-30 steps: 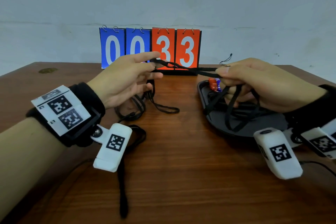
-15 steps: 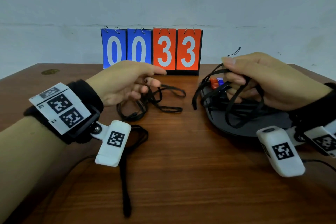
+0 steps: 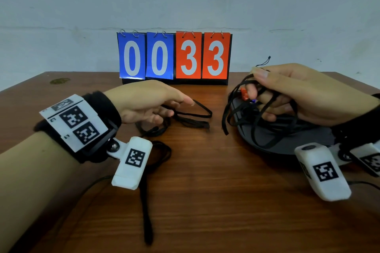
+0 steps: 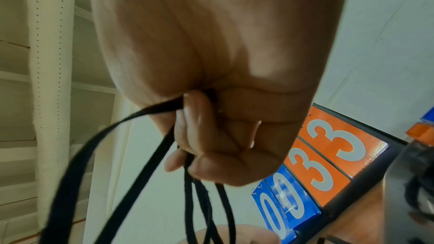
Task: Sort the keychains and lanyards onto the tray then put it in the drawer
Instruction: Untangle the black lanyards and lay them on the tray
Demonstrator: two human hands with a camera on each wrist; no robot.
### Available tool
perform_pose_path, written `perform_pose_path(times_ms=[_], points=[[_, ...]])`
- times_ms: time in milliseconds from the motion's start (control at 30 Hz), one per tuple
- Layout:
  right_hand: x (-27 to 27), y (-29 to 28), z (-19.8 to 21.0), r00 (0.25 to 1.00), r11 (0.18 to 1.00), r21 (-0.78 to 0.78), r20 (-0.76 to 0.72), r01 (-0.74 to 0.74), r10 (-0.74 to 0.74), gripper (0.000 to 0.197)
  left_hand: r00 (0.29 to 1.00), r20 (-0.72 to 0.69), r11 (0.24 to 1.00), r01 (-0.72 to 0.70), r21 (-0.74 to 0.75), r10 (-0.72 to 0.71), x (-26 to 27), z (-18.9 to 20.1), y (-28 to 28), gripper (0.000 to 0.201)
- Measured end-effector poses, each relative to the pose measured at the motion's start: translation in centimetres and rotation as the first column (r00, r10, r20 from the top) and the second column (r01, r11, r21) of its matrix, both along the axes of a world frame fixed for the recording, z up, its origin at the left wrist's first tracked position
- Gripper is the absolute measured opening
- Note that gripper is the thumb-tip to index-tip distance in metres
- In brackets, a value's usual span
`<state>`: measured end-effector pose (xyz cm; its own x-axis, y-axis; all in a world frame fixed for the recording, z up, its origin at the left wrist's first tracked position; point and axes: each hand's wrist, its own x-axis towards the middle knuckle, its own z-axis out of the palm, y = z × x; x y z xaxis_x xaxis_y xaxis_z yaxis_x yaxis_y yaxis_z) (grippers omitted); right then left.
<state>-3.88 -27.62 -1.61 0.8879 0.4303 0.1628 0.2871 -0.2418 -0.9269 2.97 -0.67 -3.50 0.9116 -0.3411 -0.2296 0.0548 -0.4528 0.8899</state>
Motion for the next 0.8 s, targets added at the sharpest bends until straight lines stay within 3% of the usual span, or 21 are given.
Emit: perform_pose_path(times_ms=[67,167,300,433,533,667,800], points=[[0.0,-0.1,0.0,1.000,1.000,0.000,-0.009,0.000,0.000,0.038,0.999,0.043,0.997,0.012,-0.077,-0.008,0.2,0.2,0.0,0.024],[0.1,-0.2,0.0,1.000,1.000,-0.005,-0.019,-0.011,0.011,0.038,0.980,-0.052,0.931,0.163,-0.328,-0.190,0.0,0.5,0.1,0.031],[0.3,-0.4,-0.4,0.998,0.995,-0.074,-0.013,-0.067,0.066,0.035,0.809,-0.121,0.743,0.456,-0.490,-0.575,-1.0,0.6,0.2,0.049],[0.3,-0.6,-0.6,0.994,0.978,-0.182,-0.001,-0.106,0.107,0.032,0.664,-0.158,0.626,0.561,-0.542,-0.731,-1.6,0.4,-0.5,0.054],[0.1,-0.7,-0.4,0.989,0.965,-0.218,-0.021,-0.148,0.147,0.034,0.706,-0.118,0.648,0.555,-0.521,-0.699,-1.8,0.2,-0.9,0.050],[0.4,-0.7,-0.6,0.992,0.973,-0.191,-0.002,-0.128,0.130,0.044,0.873,-0.039,0.782,0.414,-0.467,-0.485,-1.6,0.3,-0.9,0.045],[1.0,-0.7,-0.9,0.995,0.982,-0.160,0.008,-0.101,0.103,0.051,0.944,0.009,0.814,0.289,-0.504,-0.329,-0.9,0.2,-0.7,0.045]])
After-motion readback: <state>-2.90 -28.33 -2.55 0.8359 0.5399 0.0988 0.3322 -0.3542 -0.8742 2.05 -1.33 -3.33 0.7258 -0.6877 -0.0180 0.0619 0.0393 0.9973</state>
